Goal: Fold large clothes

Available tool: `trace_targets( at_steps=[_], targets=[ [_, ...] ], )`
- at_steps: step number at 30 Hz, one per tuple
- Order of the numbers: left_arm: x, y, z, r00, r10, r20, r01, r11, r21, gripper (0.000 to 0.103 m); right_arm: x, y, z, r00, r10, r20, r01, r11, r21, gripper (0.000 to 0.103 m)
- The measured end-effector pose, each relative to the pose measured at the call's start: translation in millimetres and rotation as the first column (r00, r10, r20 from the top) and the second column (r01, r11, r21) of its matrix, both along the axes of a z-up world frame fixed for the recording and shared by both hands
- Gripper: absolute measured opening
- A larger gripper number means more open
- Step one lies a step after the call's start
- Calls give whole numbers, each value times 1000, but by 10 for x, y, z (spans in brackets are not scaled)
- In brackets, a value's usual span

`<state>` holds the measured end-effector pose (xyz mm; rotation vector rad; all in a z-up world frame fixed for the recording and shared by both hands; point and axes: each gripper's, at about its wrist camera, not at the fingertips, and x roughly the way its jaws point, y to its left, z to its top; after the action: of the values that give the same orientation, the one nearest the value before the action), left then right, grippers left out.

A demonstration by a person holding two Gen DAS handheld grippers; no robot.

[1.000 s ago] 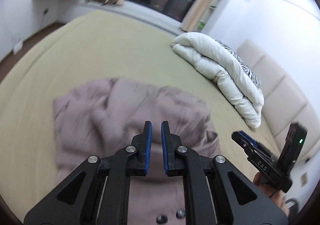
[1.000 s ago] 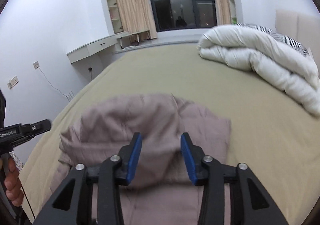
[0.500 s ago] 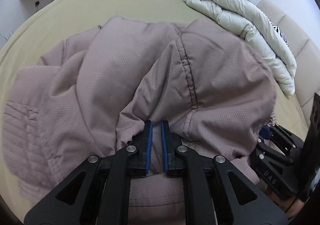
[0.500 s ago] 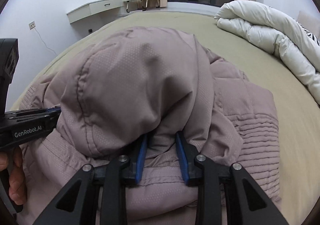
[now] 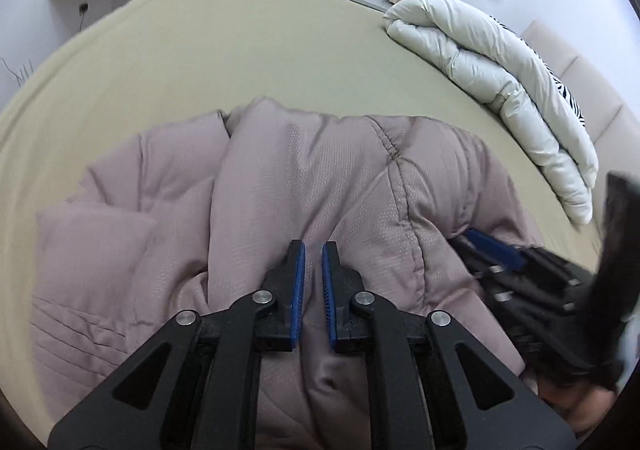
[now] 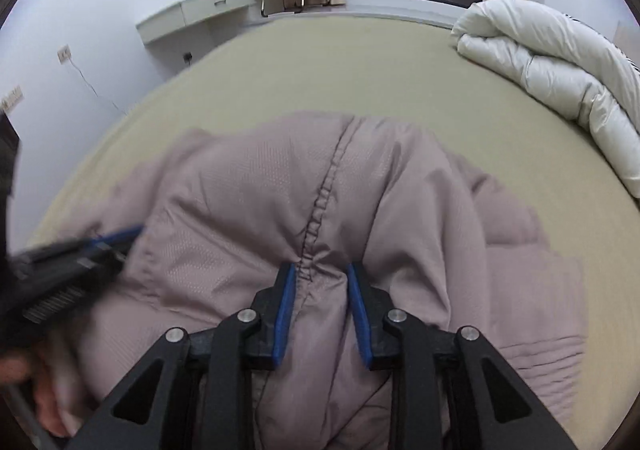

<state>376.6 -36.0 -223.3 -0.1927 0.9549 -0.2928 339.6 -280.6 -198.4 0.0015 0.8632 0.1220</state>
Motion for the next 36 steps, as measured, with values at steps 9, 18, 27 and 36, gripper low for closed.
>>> trace_targets(
  at_steps=[9, 18, 27, 36],
  targets=[
    [141, -32, -267, 999, -19, -28, 20, 999, 34, 8, 8, -61, 105, 999, 38, -26, -38, 999, 17, 27],
    [299, -147, -439, 1000, -15, -10, 16, 1000, 25, 8, 674, -281, 317, 997, -74, -11, 74, 996, 49, 41],
    [302, -206, -516, 1000, -1, 20, 0, 999, 49, 8, 810, -201, -272, 993, -113, -33, 111, 992, -63, 41],
    [-221, -15, 38, 990, 23, 138, -23, 1000, -2, 9, 79, -320, 455, 993, -93, 73, 80, 985, 155, 40]
  ],
)
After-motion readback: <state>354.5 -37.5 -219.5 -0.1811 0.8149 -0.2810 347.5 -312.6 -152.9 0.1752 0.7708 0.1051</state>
